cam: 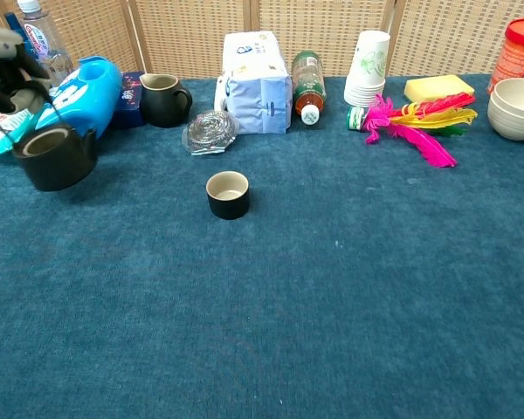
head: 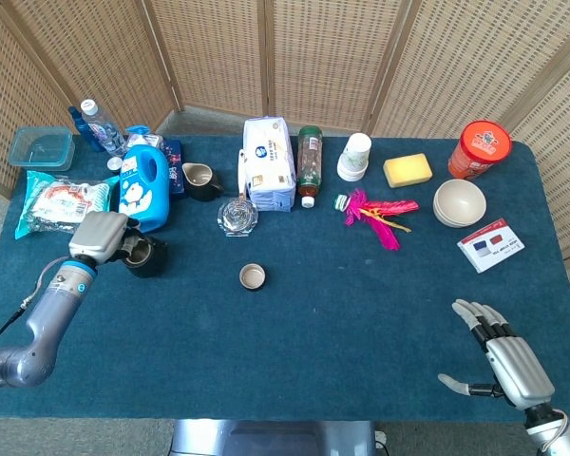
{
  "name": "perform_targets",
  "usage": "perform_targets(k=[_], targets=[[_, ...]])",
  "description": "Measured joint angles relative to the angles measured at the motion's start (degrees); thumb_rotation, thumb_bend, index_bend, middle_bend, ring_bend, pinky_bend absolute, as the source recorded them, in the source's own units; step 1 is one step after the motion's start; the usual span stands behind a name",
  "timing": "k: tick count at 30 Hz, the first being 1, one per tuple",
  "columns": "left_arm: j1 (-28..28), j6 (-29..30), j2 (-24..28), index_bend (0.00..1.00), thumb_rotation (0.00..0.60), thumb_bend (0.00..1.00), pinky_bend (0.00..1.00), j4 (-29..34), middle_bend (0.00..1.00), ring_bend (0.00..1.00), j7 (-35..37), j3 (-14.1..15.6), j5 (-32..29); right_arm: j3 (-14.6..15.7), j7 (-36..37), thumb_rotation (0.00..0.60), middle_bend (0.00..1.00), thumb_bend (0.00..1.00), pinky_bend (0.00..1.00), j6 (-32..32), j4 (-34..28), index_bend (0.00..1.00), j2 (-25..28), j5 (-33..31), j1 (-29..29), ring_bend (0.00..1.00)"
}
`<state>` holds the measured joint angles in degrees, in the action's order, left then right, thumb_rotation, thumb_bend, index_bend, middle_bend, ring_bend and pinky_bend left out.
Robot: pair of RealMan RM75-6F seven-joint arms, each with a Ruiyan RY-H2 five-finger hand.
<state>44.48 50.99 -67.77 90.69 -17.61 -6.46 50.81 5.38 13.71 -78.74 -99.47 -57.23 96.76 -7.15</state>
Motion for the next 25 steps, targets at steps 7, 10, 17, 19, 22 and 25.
perform_targets(k=[7, 10, 17, 19, 22, 25], targets=[[-0.6, 1.7, 2.3, 0.61, 0.600, 0.72, 0.84, 6.4, 0.80, 0.68, 1.8, -0.1, 9.0, 0.0, 0.2, 0.298, 0.00, 0.00, 0.00, -0.1, 0.0, 0.00, 0.1, 0.0, 0.0, 0.00], [0.0, 1.8, 2.6, 0.61, 0.600, 0.72, 0.84, 8.7, 0.80, 0.68, -0.1, -0.3, 9.6, 0.0, 0.0, 0.298, 0.00, 0.00, 0.00, 0.2, 0.1, 0.00, 0.0, -0.1, -0.1, 0.00], [2.8, 2.6, 1.1, 0.61, 0.600, 0.71, 0.84, 12.2, 0.80, 0.68, -8.6, -1.1, 6.3, 0.1, 0.0, 0.298, 0.00, 0.00, 0.00, 0.3, 0.0, 0.00, 0.0, -0.1, -0.3, 0.00], [3.7, 2.9, 0.3, 0.61, 0.600, 0.71, 0.84, 12.6, 0.80, 0.68, -10.9, -1.2, 4.5, 0.1, 0.4, 0.298, 0.00, 0.00, 0.00, 0.0, 0.0, 0.00, 0.2, -0.1, -0.2, 0.00], [5.0, 3.6, -1.2, 0.61, 0.600, 0.71, 0.84, 13.1, 0.80, 0.68, -14.7, -1.3, 1.7, 0.1, 0.9, 0.297, 0.00, 0.00, 0.00, -0.3, 0.1, 0.00, 0.4, 0.1, -0.1, 0.00], [6.2, 4.5, -2.6, 0.61, 0.600, 0.71, 0.84, 13.6, 0.80, 0.68, -18.2, -1.2, -1.1, 0.1, 1.5, 0.297, 0.00, 0.00, 0.00, -0.6, 0.2, 0.00, 0.6, 0.3, -0.1, 0.00]])
